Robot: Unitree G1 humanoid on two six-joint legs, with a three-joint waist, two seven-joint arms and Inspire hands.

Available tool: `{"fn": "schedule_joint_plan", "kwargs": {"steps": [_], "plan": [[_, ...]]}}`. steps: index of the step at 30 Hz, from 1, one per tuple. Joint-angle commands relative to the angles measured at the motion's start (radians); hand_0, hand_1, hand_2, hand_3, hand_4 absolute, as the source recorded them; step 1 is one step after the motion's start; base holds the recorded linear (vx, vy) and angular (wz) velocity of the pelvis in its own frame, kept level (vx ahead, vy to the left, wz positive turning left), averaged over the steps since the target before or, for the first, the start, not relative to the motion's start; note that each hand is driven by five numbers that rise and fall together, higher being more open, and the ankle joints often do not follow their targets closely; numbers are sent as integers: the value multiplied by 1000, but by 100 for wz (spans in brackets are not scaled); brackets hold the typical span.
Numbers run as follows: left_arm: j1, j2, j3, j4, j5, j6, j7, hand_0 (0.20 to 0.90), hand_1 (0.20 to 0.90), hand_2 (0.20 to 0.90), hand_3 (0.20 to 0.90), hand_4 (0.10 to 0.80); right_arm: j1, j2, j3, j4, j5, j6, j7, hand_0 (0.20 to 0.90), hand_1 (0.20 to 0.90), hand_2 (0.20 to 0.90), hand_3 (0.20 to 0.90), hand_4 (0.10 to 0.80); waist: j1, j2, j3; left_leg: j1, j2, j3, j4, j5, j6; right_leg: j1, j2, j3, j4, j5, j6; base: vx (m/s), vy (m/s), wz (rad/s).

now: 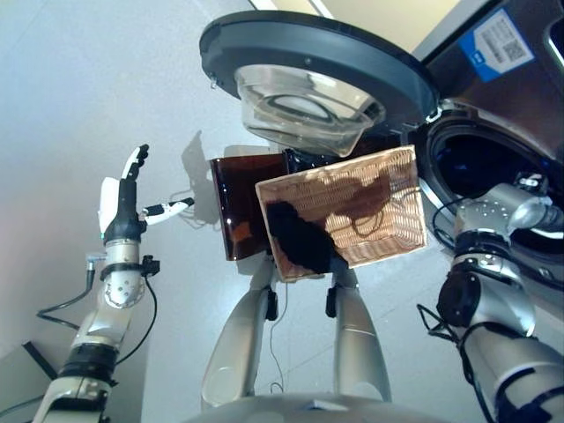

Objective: Pick up the clothes and place them into the washing machine

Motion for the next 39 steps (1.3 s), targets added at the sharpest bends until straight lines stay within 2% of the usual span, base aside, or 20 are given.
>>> {"fn": "schedule_joint_plan", "kwargs": {"steps": [1,6,9,15,18,28,31,34,39], "plan": [[61,29,67,-57,-37,-53,36,900,900,900,900,800,77,-102,84,-27,-115,-24,77,900,900,900,900,800,-4,-24,-128,-13,-36,-9,27,-99,-56,-14,10,-17,-57,13,0,0,0,0],[57,23,83,-53,-32,-69,31,900,900,900,900,800,134,-135,192,14,-280,103,136,900,900,900,900,800,-6,-33,-123,-2,-31,-5,31,-107,-57,-1,13,-17,-57,9,-1,0,0,0],[53,17,84,-49,-32,-82,23,900,900,900,900,800,163,-133,226,28,-325,129,181,900,900,900,900,800,-12,-38,-126,-6,-32,-2,36,-103,-57,-3,12,-19,-55,13,-2,0,0,0],[49,5,92,-35,-30,-94,6,900,900,900,900,800,234,-122,317,19,-527,200,206,900,900,900,900,800,-16,-47,-130,3,-33,-1,47,-106,-57,8,13,-20,-48,11,-4,0,-6,1],[48,-2,90,-27,-16,-95,1,900,900,900,900,800,258,-120,359,25,-658,240,184,900,900,900,900,800,-17,-51,-130,19,-33,-1,49,-109,-59,26,14,-21,-50,9,-3,-2,-3,1],[32,-39,21,54,35,-87,14,900,900,900,900,800,335,-40,461,18,-895,293,136,900,900,900,900,800,-26,-64,-146,80,-32,-9,55,-116,-55,94,16,-30,-43,-2,-3,2,-7,1],[33,-47,2,75,63,-87,24,900,900,900,900,800,379,-60,540,-32,-1140,355,81,900,900,900,900,800,-31,-65,-144,112,-32,-16,57,-121,-53,130,17,-33,-41,-10,-3,15,-13,4],[24,-46,-27,86,86,-86,45,900,900,900,900,800,371,-52,523,2,-1118,351,56,900,900,900,900,800,-30,-62,-145,120,-38,-26,62,-121,-50,144,13,-36,-41,-10,-3,0,-17,12],[45,-33,-21,47,97,-93,53,900,900,900,900,800,373,-80,560,-35,-1263,393,36,900,900,900,900,800,-24,-54,-145,119,-41,-27,60,-117,-48,141,14,-36,-44,-11,-3,-17,1,1]]}}
